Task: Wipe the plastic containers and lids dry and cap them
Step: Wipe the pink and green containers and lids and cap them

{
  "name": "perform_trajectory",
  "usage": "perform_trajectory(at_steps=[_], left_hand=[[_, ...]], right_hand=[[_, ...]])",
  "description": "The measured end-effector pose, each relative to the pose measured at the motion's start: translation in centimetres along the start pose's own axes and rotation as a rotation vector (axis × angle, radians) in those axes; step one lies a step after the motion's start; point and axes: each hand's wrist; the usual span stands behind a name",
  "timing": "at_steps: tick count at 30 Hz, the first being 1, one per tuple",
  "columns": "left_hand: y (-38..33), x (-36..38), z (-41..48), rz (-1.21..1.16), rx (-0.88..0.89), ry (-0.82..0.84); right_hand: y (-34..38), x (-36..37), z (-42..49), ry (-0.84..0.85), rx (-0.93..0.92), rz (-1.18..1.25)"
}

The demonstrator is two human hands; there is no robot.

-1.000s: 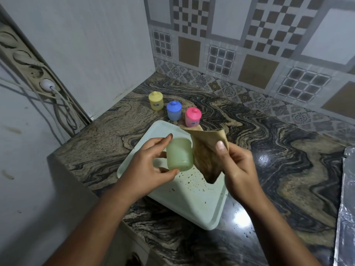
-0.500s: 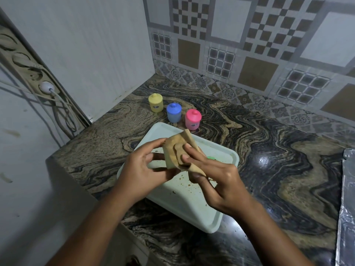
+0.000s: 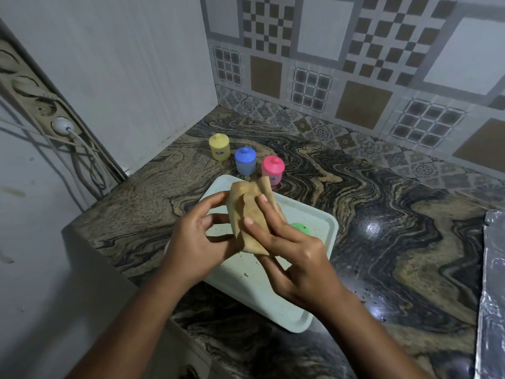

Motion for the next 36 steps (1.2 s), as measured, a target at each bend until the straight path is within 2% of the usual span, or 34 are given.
perform_trajectory(at_steps=[2, 4, 6, 8, 9, 11, 12, 14, 16, 18, 20, 23, 26, 27, 29, 31, 33, 36], left_hand=[[0.1, -0.1, 0.0, -0.015, -0.001, -0.021], [0.4, -0.3, -0.2, -0.029, 0.005, -0.025], [0.4, -0.4, -0.3, -0.027, -0.001, -0.016], [0.5, -0.5, -0.5, 0.001, -0.008, 0.023], [0.4, -0.5, -0.6, 0.026, -0.005, 0.042], [0.4, -0.5, -0.7, 0.075, 0.008, 0.064], [0.4, -0.3, -0.8, 0.093, 0.012, 0.073], [0.3, 0.3, -0.9, 0.126, 0.016, 0.09], [0.5, 0.9, -1.0, 0.119, 0.015, 0.084], [0.9, 1.2, -0.9, 0.089, -0.002, 0.049], [1.0, 1.1, -0.8, 0.05, -0.026, 0.033], [0.5, 0.9, -0.8, -0.001, -0.018, -0.026], [0.7, 0.1, -0.4, -0.062, -0.003, -0.111], [0.8, -0.3, -0.2, -0.118, -0.014, -0.134], [1.0, -1.2, 0.0, -0.162, -0.013, -0.157], [1.1, -1.7, 0.0, -0.13, 0.018, -0.134], [1.0, -1.9, 0.0, -0.115, 0.041, -0.099], [0.9, -1.5, -0.1, -0.104, 0.068, -0.058]], right_hand=[[-0.7, 0.1, -0.3, -0.008, -0.03, 0.014], [-1.5, 0.1, -0.7, -0.052, 0.023, 0.025], [-2.1, 0.3, -1.0, -0.163, 0.281, 0.13], [-1.9, 0.2, -0.6, -0.275, 0.635, 0.489], [-1.8, 0.1, -0.2, -0.328, 0.74, 0.685], [-1.3, -0.5, 0.8, -0.383, 0.83, 0.975], [-0.7, -0.8, 1.3, -0.395, 0.818, 1.023], [0.5, -0.8, 2.2, -0.365, 0.746, 0.954], [1.1, -0.5, 2.4, -0.257, 0.638, 0.647], [1.0, -0.2, 2.1, -0.059, 0.529, 0.265], [0.6, -0.2, 1.7, 0.037, 0.444, 0.039], [0.4, -0.2, 1.3, -0.032, 0.312, -0.041], [0.3, 0.1, -0.1, -0.019, 0.197, -0.041], [0.3, 0.1, -0.7, -0.003, 0.213, 0.007], [0.7, 0.0, -1.7, 0.018, 0.376, 0.24], [0.9, 0.1, -1.9, -0.083, 0.611, 0.616], [0.3, -0.1, -1.6, -0.209, 0.823, 0.89], [0.4, -0.9, -0.3, -0.267, 0.891, 1.057]])
Point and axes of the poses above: each hand's wrist, its own z-axis towards the middle knuckle, its own x-axis out of the palm, y = z × x, and after that the axes turned 13 degrees about x, right-handed
